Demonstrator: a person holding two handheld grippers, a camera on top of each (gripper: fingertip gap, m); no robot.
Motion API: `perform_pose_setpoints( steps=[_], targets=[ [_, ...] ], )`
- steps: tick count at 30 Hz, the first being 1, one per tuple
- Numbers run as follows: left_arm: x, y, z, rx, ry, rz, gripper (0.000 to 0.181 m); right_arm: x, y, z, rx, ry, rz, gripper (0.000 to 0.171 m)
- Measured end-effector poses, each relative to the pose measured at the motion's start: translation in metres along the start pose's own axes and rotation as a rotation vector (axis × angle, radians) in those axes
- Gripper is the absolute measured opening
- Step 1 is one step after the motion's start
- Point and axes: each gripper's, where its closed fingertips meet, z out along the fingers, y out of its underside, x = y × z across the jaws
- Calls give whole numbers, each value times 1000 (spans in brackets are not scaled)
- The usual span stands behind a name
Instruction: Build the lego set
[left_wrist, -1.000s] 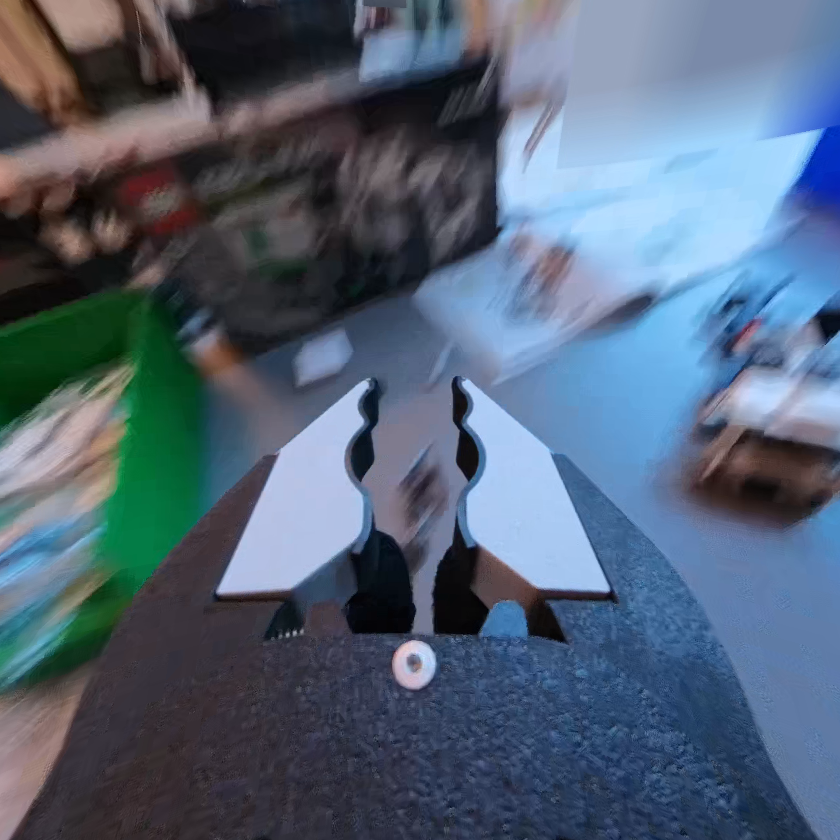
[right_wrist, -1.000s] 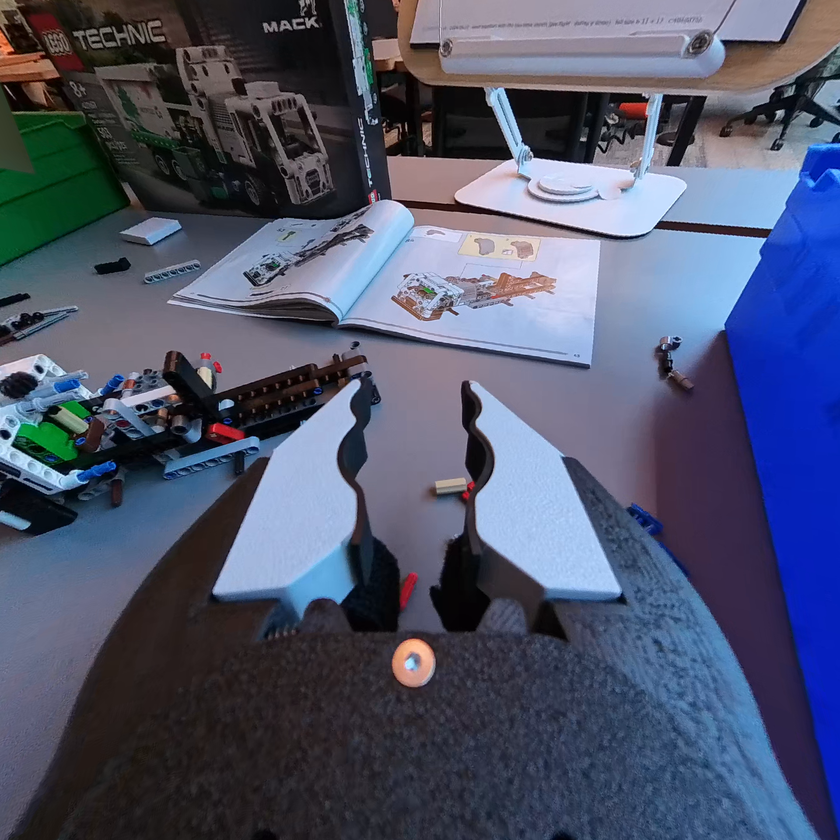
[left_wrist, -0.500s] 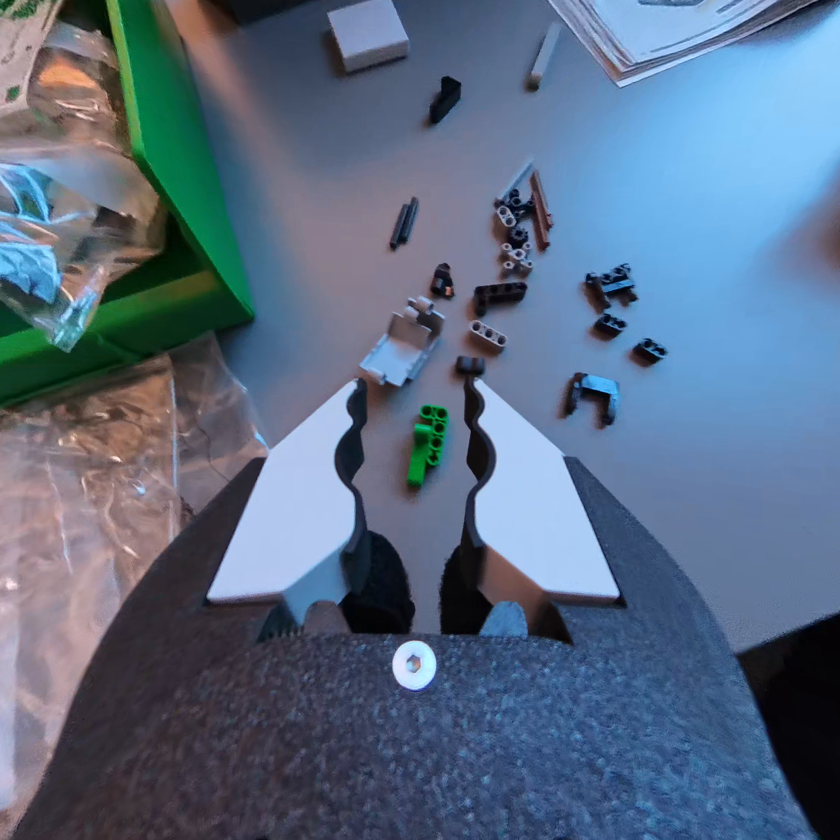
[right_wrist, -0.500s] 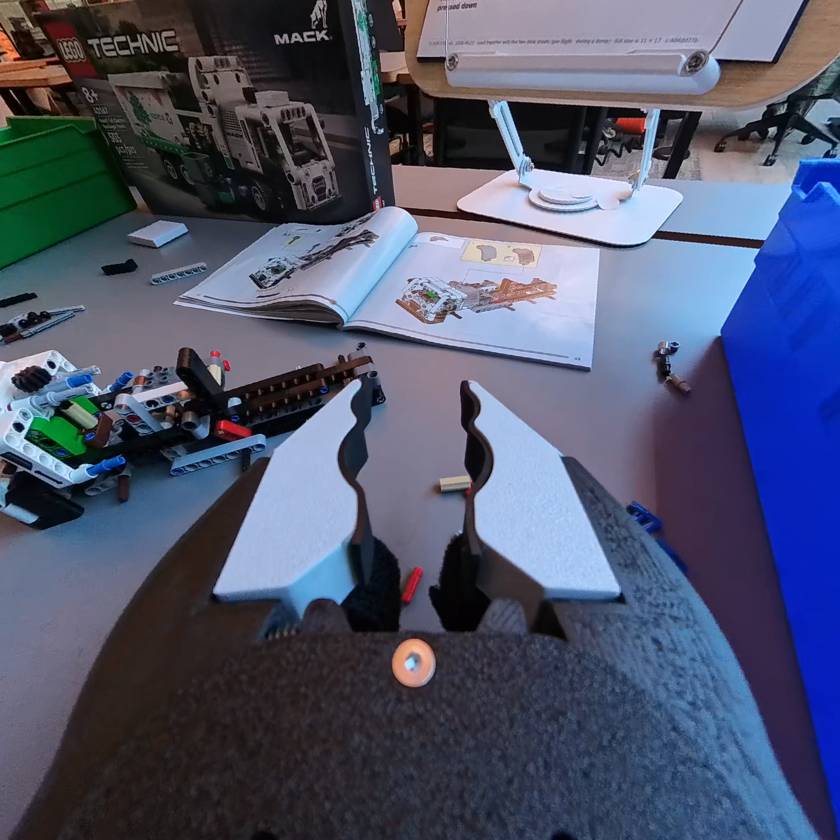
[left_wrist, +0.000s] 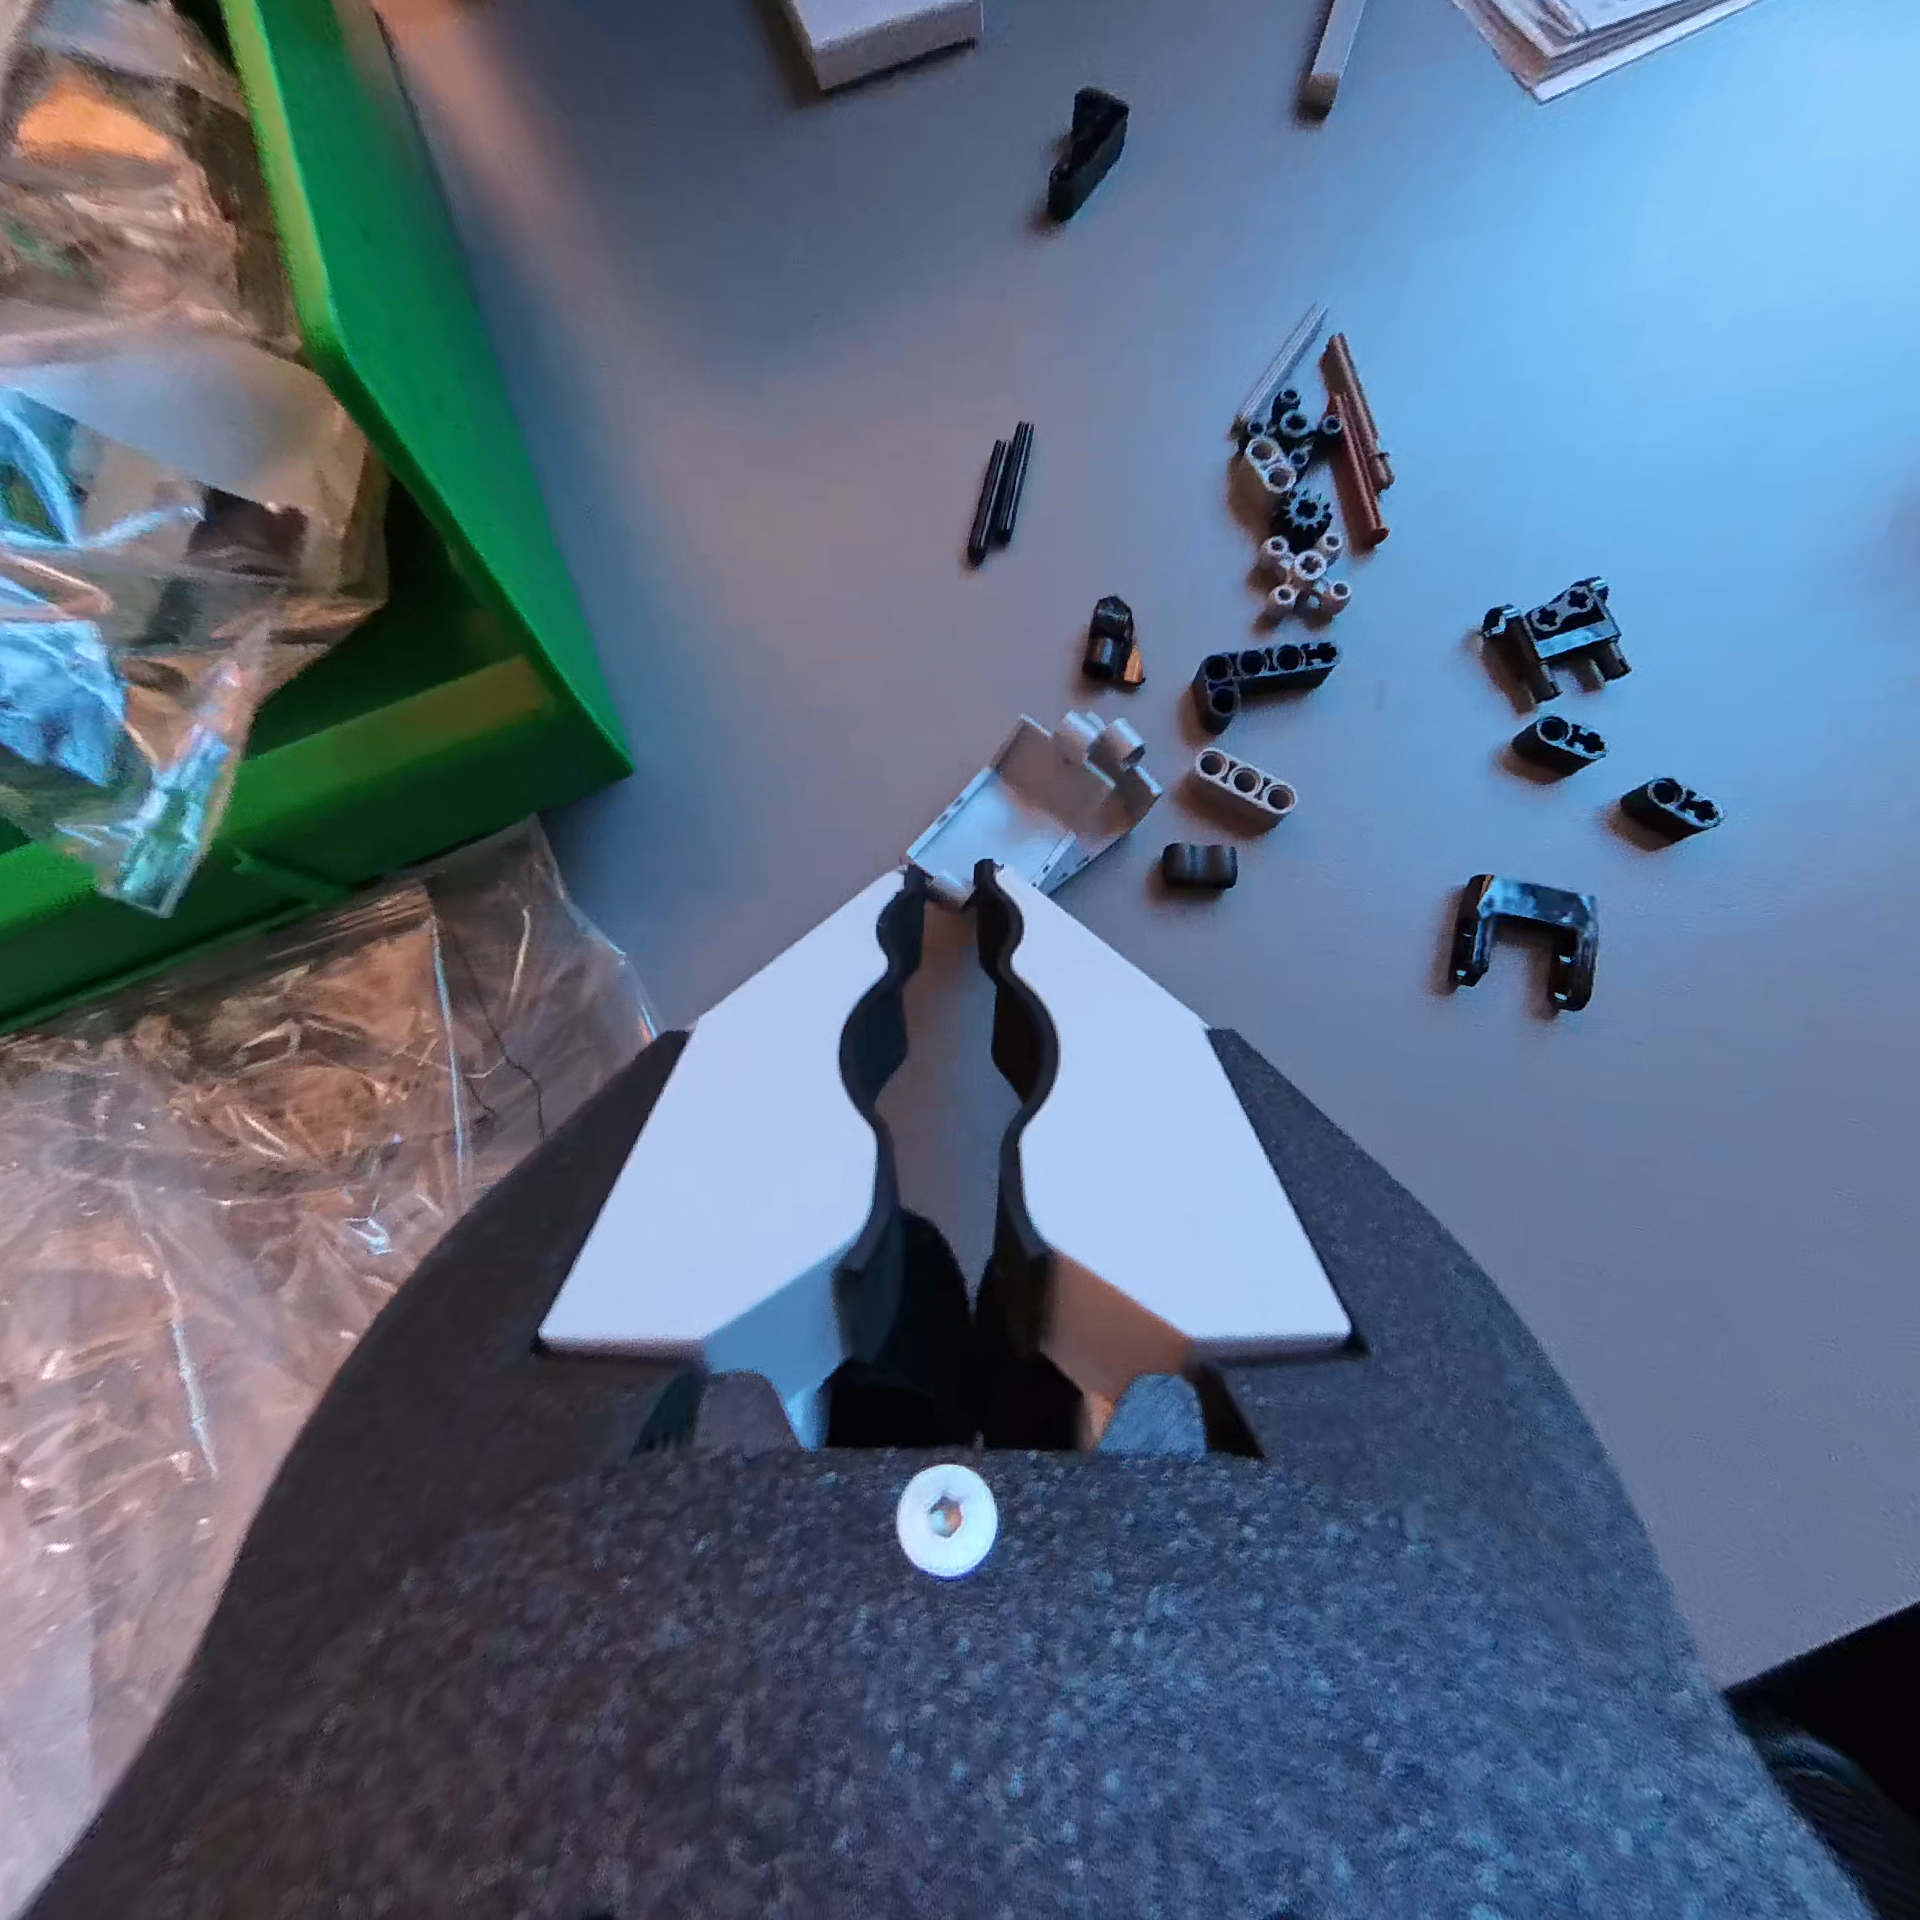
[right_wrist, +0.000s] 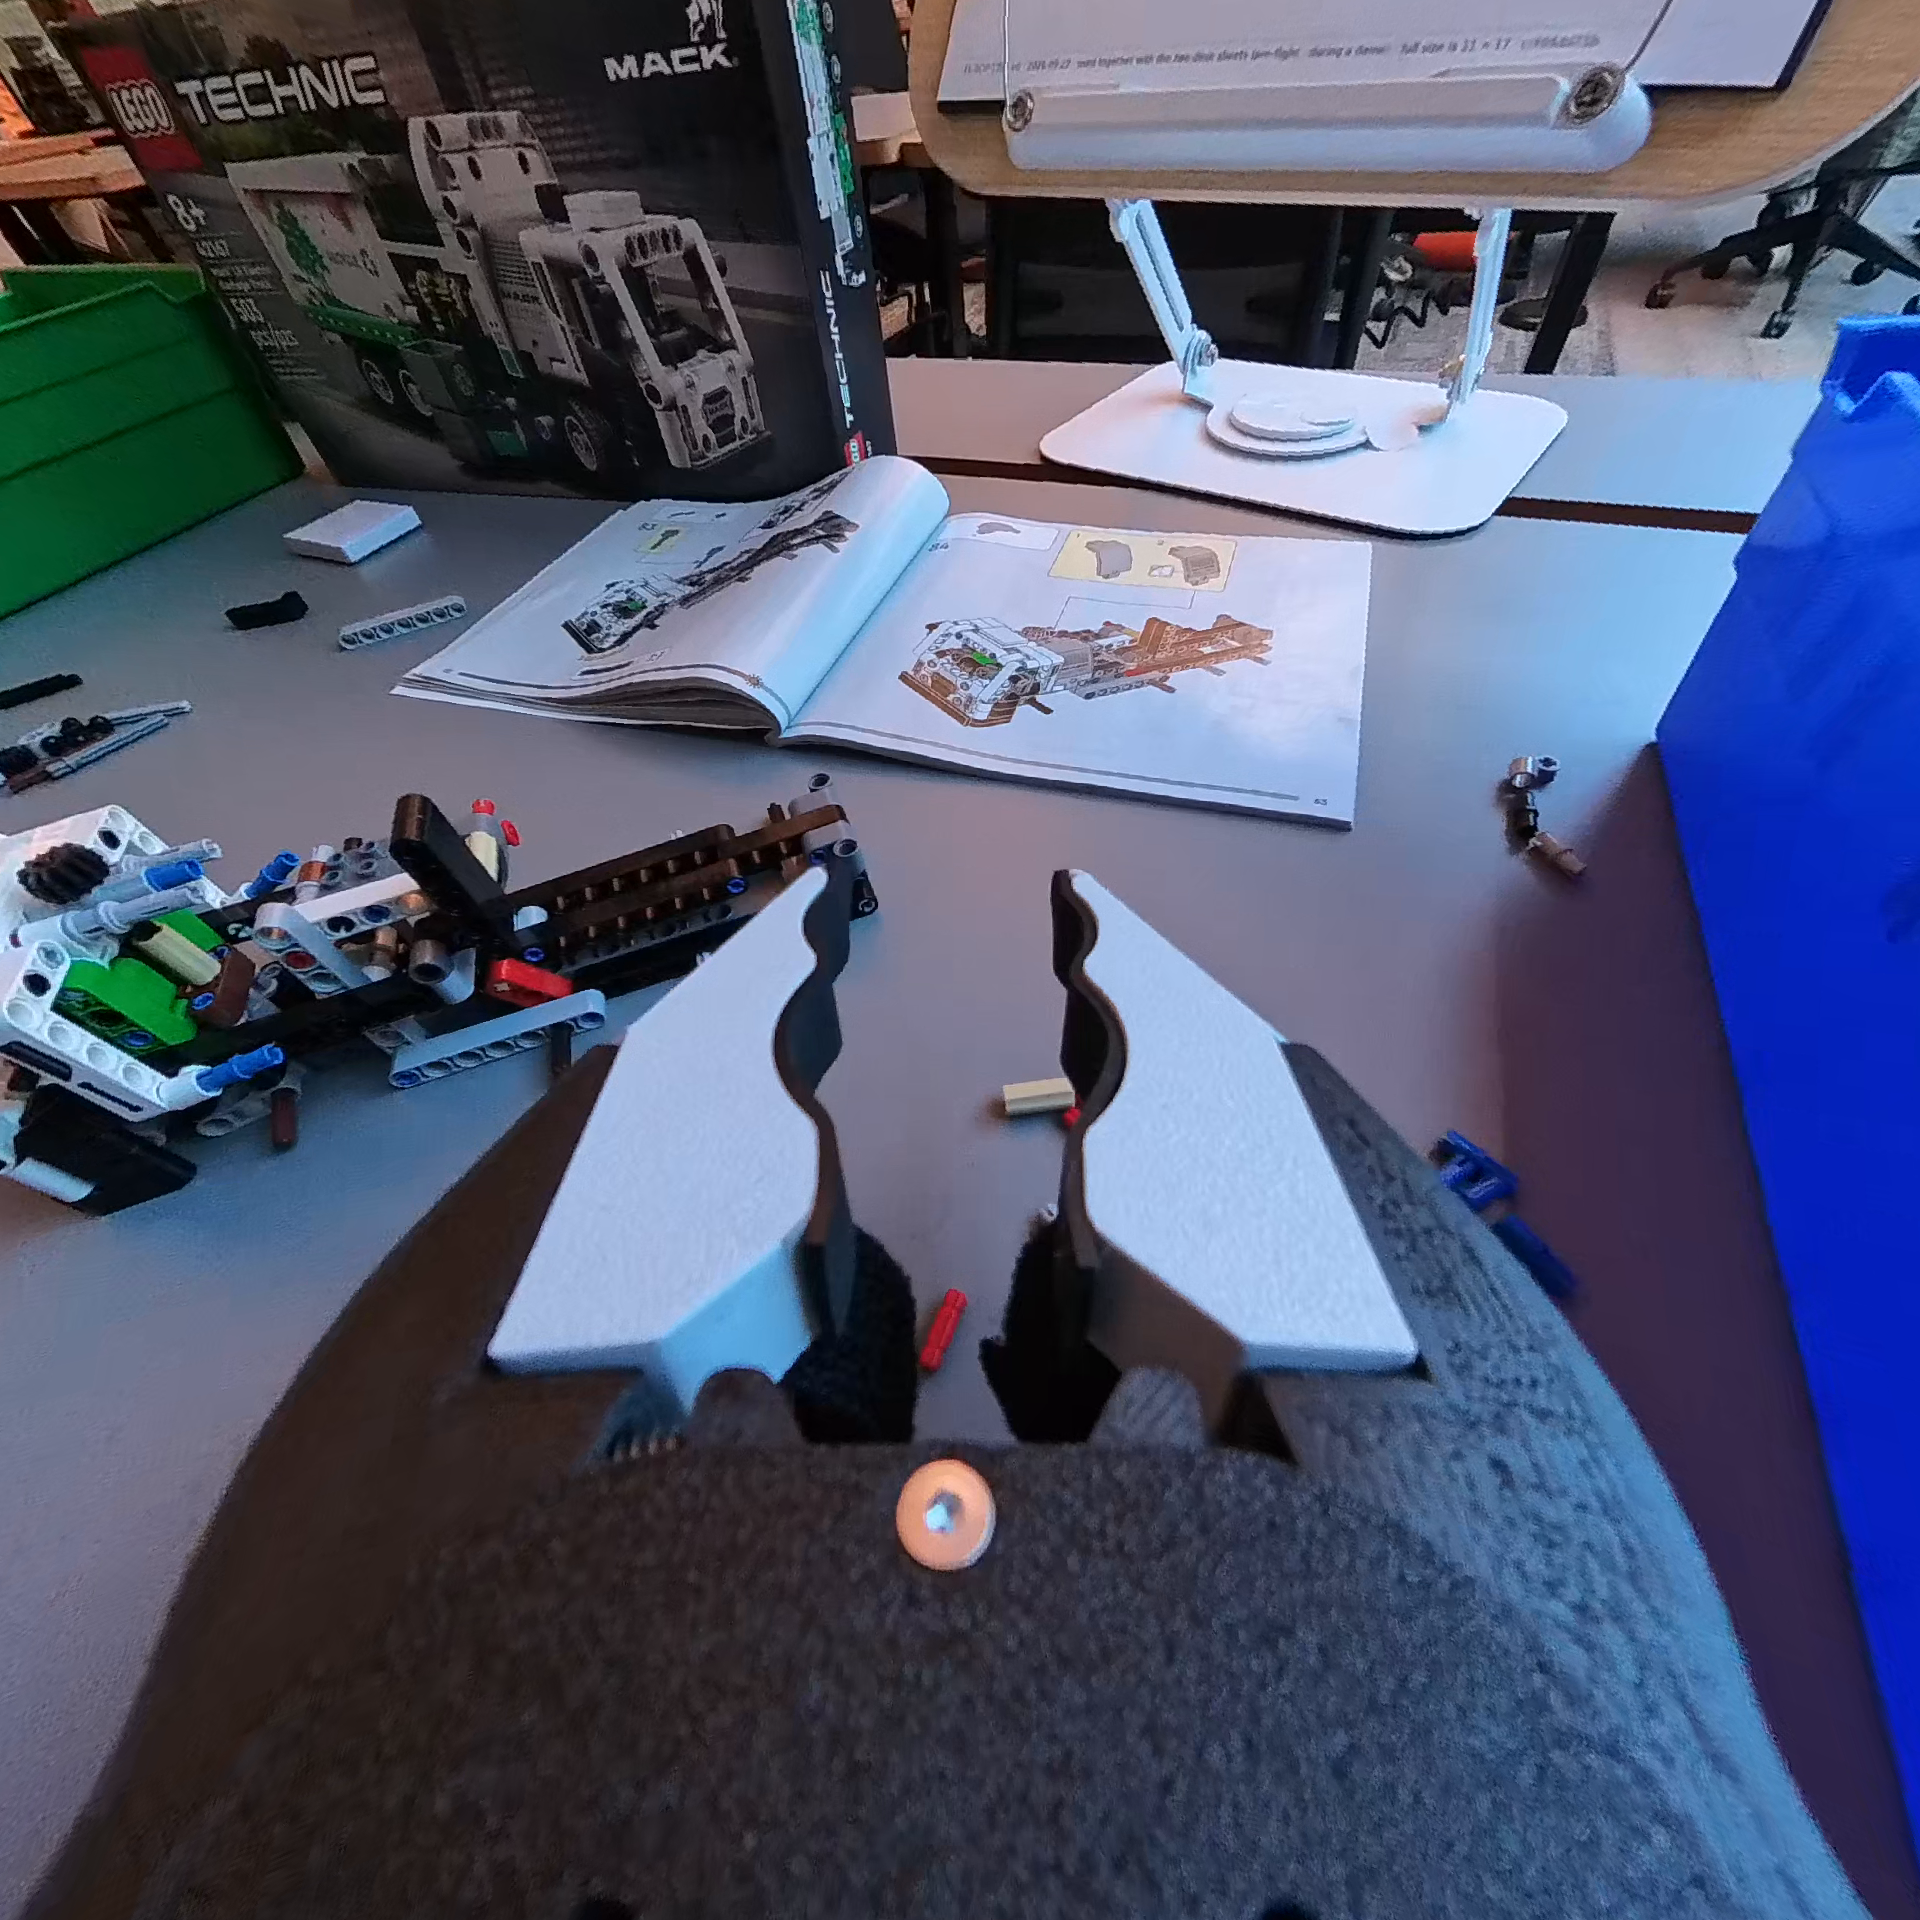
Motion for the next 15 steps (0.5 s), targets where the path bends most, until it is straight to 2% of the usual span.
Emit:
perform_pose_setpoints(
  steps=[2, 5, 7, 9, 10, 11, 13, 15],
  targets=[
    [-1, -13, -10, 65, -33, 31, 8, 0, 0, 0, -2, 3, -6, 37],
    [10, -56, -37, 278, -54, 89, 8, -1, -1, 0, 5, 1, -12, 37],
    [48, -96, -59, 488, 66, 116, 8, -11, -10, -3, 62, -48, -23, 36],
    [113, -138, -82, 710, 359, 84, 7, -52, -29, -11, 97, -245, -20, 36],
    [145, -156, -95, 794, 568, -4, 7, -81, -39, -16, 90, -371, -35, 36],
    [173, -169, -105, 822, 787, -104, 7, -115, -47, -23, 71, -512, -70, 38],
    [211, -191, -113, 814, 1099, -264, 7, -182, -66, -43, 63, -755, -140, 45],
    [236, -208, -117, 772, 1385, -461, 7, -225, -90, -59, 107, -872, -168, 45]
  ],
)
